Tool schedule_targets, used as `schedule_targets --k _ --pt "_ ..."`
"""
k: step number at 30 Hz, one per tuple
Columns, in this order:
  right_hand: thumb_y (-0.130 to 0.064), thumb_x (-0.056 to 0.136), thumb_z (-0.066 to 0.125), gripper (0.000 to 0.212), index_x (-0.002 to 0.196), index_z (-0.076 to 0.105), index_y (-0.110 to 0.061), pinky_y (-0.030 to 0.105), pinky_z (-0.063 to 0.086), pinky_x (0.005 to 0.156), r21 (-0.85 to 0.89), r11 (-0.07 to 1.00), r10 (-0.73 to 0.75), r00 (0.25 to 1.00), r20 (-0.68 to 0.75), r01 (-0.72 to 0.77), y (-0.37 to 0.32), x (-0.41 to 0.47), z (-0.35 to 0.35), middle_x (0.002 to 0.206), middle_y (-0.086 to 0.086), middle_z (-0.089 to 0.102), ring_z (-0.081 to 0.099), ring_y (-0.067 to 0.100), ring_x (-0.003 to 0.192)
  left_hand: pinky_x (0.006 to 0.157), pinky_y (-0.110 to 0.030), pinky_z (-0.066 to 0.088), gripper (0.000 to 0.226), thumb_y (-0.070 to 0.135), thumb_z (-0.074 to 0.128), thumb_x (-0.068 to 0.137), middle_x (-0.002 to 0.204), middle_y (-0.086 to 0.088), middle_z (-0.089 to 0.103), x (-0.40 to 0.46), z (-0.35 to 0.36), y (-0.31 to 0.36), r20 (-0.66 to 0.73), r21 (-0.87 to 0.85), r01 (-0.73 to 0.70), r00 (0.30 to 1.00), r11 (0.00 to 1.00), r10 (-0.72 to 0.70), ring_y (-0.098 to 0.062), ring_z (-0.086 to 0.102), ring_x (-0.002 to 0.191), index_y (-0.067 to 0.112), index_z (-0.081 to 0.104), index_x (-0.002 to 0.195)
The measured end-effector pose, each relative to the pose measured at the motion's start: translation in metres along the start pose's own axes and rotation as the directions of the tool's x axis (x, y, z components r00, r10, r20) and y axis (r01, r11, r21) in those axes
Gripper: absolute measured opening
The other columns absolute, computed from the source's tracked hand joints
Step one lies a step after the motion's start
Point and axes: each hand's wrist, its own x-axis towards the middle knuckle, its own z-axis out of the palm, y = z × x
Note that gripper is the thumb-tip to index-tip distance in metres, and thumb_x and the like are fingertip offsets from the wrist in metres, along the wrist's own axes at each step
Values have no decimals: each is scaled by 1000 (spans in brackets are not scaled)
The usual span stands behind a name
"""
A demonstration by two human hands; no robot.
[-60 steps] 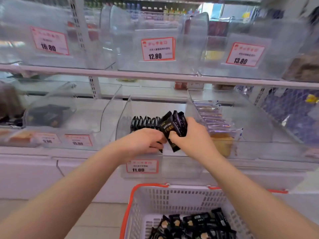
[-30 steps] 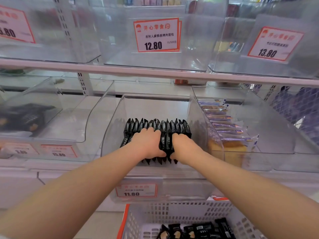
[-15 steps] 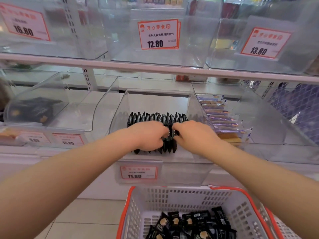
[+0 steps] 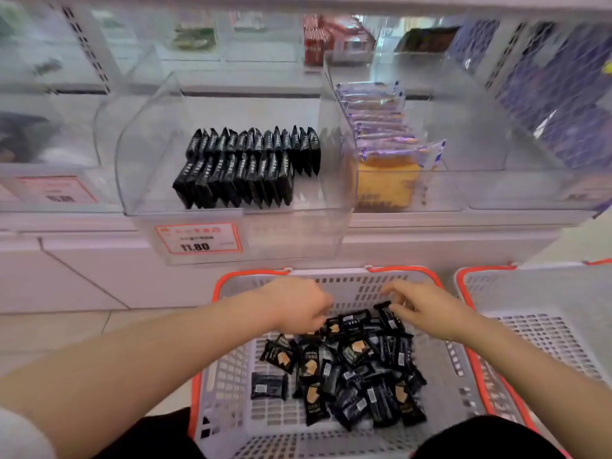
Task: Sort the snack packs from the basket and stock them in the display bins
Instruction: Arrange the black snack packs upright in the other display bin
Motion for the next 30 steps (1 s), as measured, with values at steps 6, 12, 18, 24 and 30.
schedule_targets --k 6,12,18,24,30 --pt "-22 95 47 25 118 55 -16 29 45 79 -12 988 153 946 284 -157 69 10 91 109 2 63 58 18 94 74 -35 45 25 23 42 94 113 -13 57 69 93 6 258 -152 140 961 978 -97 -30 54 100 8 55 110" --pt "-12 94 39 29 122 47 -10 34 44 84 -194 962 250 904 346 -192 107 22 160 125 9 49 51 26 111 81 -42 46 28 19 36 97 101 -16 58 113 174 21 480 -343 358 862 868 -166 -33 55 92 4 50 116" --pt "-11 96 36 44 140 35 -13 42 14 114 -491 868 167 891 421 69 134 40 210 152 10 22 9 29 143 77 -33 45 25 22 42 96 117 -19 55 116 256 34 565 -510 680 726 526 -391 -30 56 95 2 52 108" --pt "-13 95 38 41 135 40 -14 44 17 110 -647 725 68 910 410 237 146 50 210 144 11 33 16 36 138 52 -28 36 33 23 46 95 95 -12 56 115 297 50 633 -515 853 442 81 -635 -18 49 65 1 44 120" --pt "-20 92 50 38 128 44 -12 40 37 97 -385 922 135 896 423 42 128 55 189 130 9 47 42 29 120 73 -35 44 39 14 56 88 118 -23 55 130 307 66 692 -551 766 197 -332 -694 -37 56 103 -4 41 120"
